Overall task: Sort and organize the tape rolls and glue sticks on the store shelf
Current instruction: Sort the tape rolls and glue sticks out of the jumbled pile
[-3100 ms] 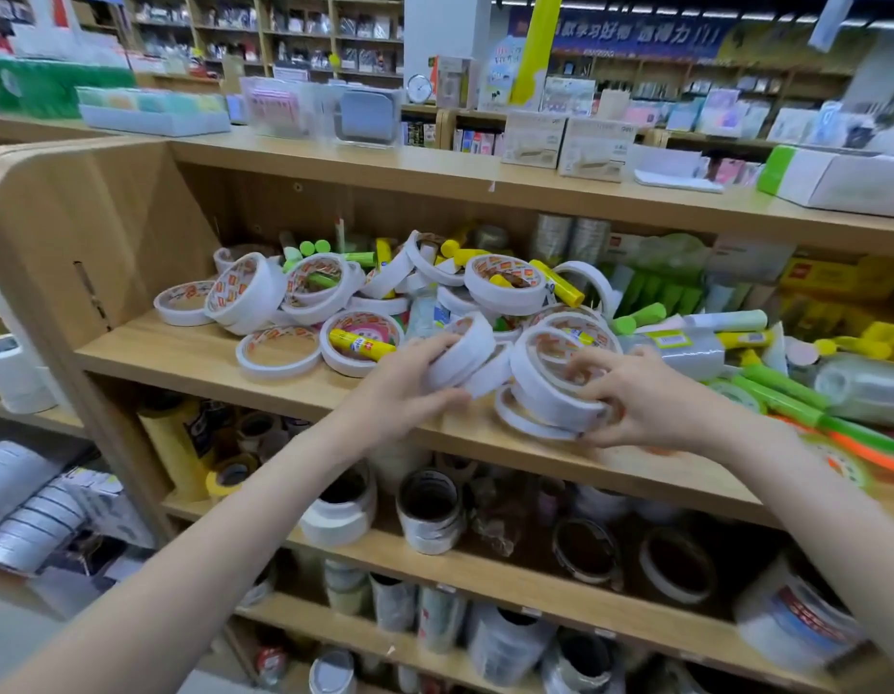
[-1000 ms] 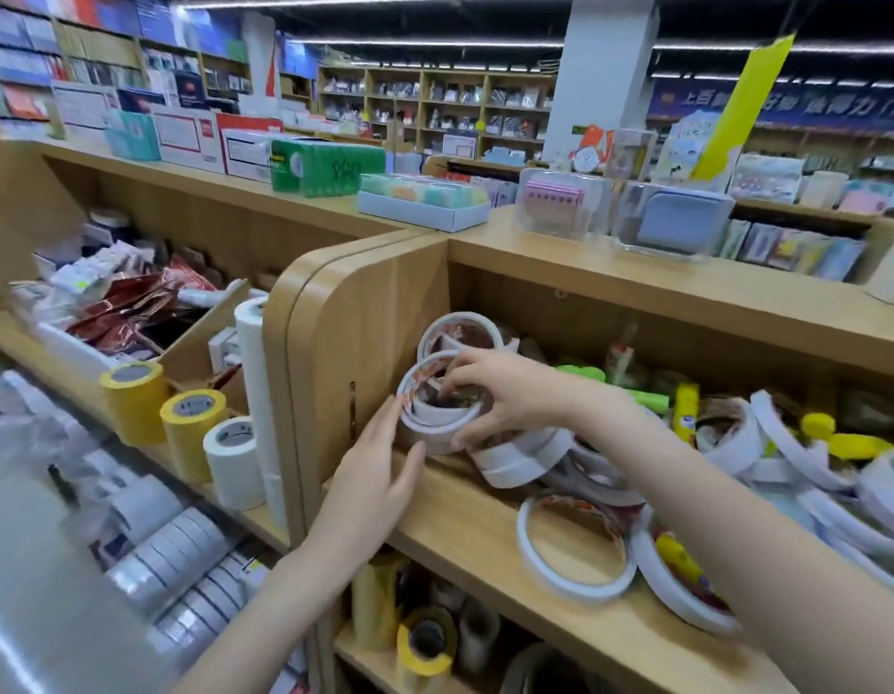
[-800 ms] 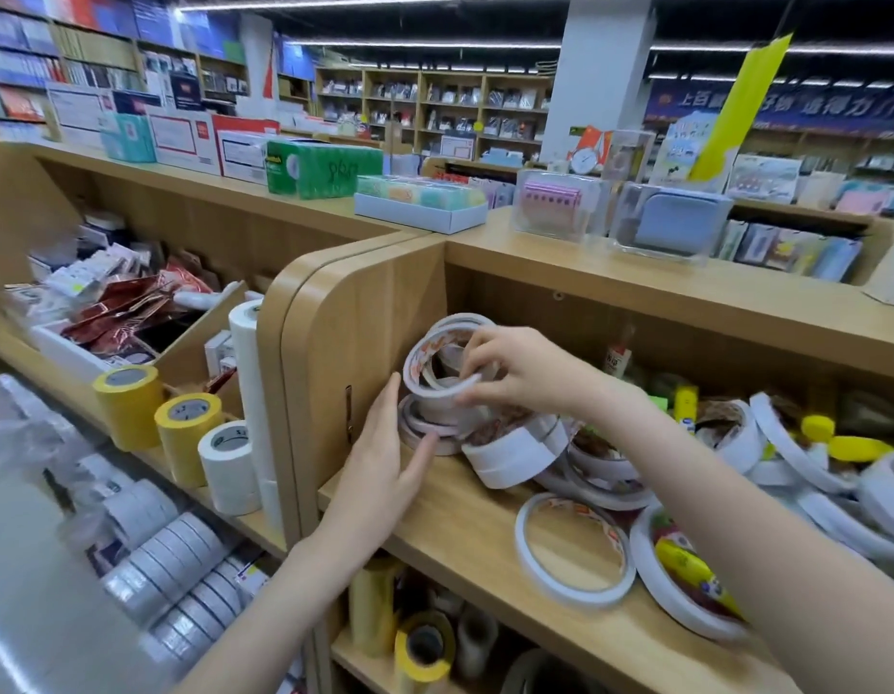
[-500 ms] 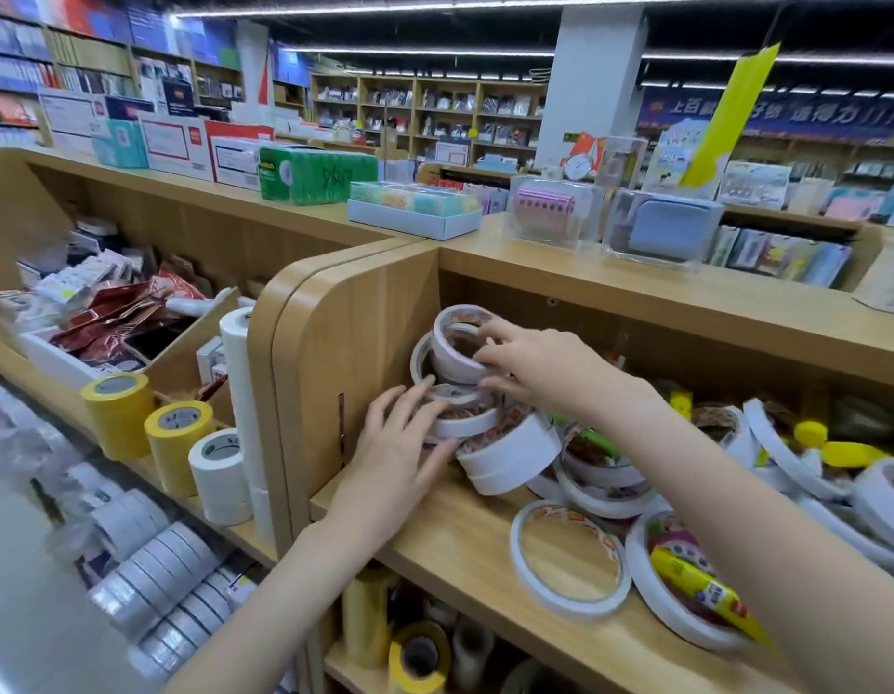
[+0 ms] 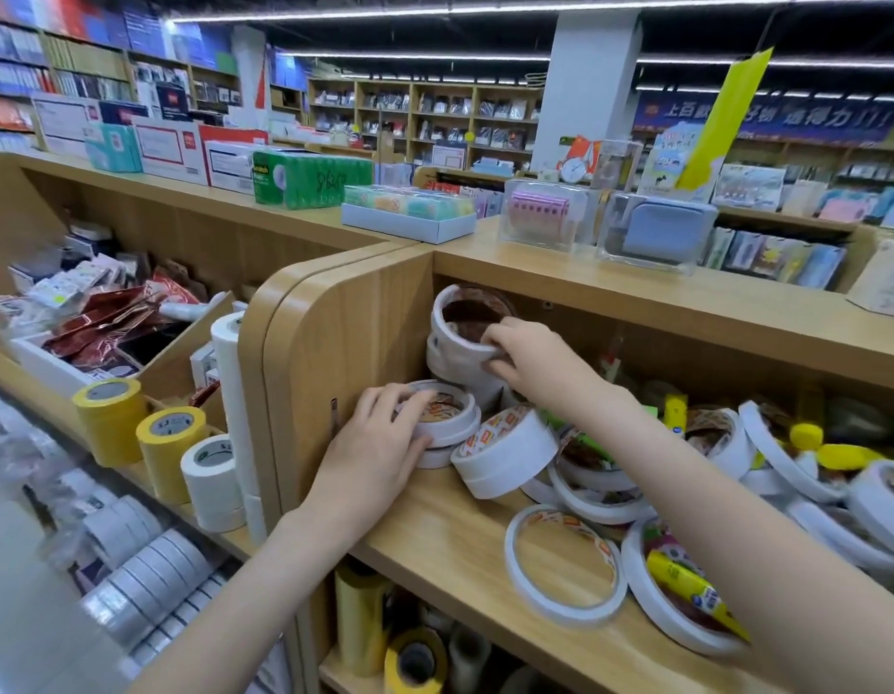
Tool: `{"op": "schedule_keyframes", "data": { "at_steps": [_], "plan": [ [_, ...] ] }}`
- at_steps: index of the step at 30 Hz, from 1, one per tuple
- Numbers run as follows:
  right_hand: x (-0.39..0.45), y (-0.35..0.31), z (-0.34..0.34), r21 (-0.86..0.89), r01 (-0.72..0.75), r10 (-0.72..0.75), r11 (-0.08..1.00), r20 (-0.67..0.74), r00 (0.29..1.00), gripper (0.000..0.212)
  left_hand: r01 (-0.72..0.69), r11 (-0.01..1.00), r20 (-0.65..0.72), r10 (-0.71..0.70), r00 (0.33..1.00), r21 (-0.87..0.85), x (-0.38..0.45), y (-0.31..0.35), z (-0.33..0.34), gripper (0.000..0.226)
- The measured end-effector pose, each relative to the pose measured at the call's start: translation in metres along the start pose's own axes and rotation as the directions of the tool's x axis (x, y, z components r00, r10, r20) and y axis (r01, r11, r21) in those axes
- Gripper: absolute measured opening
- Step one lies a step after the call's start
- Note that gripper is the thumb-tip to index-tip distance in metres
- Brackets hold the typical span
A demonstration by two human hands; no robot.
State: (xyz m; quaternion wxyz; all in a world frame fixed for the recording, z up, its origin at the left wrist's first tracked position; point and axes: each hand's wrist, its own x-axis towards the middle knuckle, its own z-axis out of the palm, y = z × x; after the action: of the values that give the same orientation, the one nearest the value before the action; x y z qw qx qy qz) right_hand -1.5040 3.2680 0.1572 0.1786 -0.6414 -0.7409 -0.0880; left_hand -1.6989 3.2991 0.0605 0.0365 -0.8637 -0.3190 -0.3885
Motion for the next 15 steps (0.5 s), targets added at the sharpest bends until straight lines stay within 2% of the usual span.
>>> {"op": "schedule_keyframes", "data": {
  "at_steps": [2,3,5,7,9,10,12,13,15],
  "plan": [
    [0.007,-0.002,0.002,0.038,-0.08,0.08,0.996,-0.017,0.997,0.029,0.03,0.998,-0.018,-0.031,0.999,-0.05,-0.002,0.004,0.0,0.047],
    [0.007,-0.002,0.001,0.07,-0.106,0.11,0.992,-0.057,0.992,0.036,0.022,0.997,-0.03,-0.025,0.999,-0.081,-0.002,0.006,-0.002,0.045],
    [0.0,-0.003,-0.005,0.098,-0.086,0.098,0.991,-0.126,0.987,0.037,-0.006,0.98,-0.043,-0.003,0.999,-0.197,-0.006,0.009,-0.008,0.038],
    [-0.015,-0.001,-0.017,0.07,-0.038,0.045,0.997,-0.104,0.994,0.027,-0.073,0.953,0.013,0.081,0.997,-0.294,-0.012,0.013,-0.009,0.038],
    [-0.033,0.002,-0.03,0.12,0.012,-0.014,0.993,0.012,1.0,0.022,-0.134,0.949,0.097,0.167,0.981,-0.284,-0.016,0.018,-0.003,0.041],
    [-0.042,0.002,-0.038,0.161,0.024,-0.043,0.987,0.118,0.992,0.024,-0.156,0.957,0.12,0.189,0.975,-0.243,-0.017,0.021,0.002,0.042],
    [-0.056,0.002,-0.046,0.169,0.019,-0.077,0.985,0.347,0.935,0.034,-0.181,0.972,0.132,0.202,0.97,-0.152,-0.014,0.028,0.011,0.042],
    [-0.061,0.002,-0.046,0.138,0.021,-0.077,0.99,0.415,0.907,0.04,-0.186,0.972,0.137,0.205,0.969,-0.144,-0.011,0.032,0.012,0.04],
    [-0.069,0.004,-0.045,0.099,0.028,-0.065,0.995,0.398,0.915,0.044,-0.203,0.956,0.141,0.236,0.961,-0.213,-0.006,0.038,0.015,0.039]
  ]
}}
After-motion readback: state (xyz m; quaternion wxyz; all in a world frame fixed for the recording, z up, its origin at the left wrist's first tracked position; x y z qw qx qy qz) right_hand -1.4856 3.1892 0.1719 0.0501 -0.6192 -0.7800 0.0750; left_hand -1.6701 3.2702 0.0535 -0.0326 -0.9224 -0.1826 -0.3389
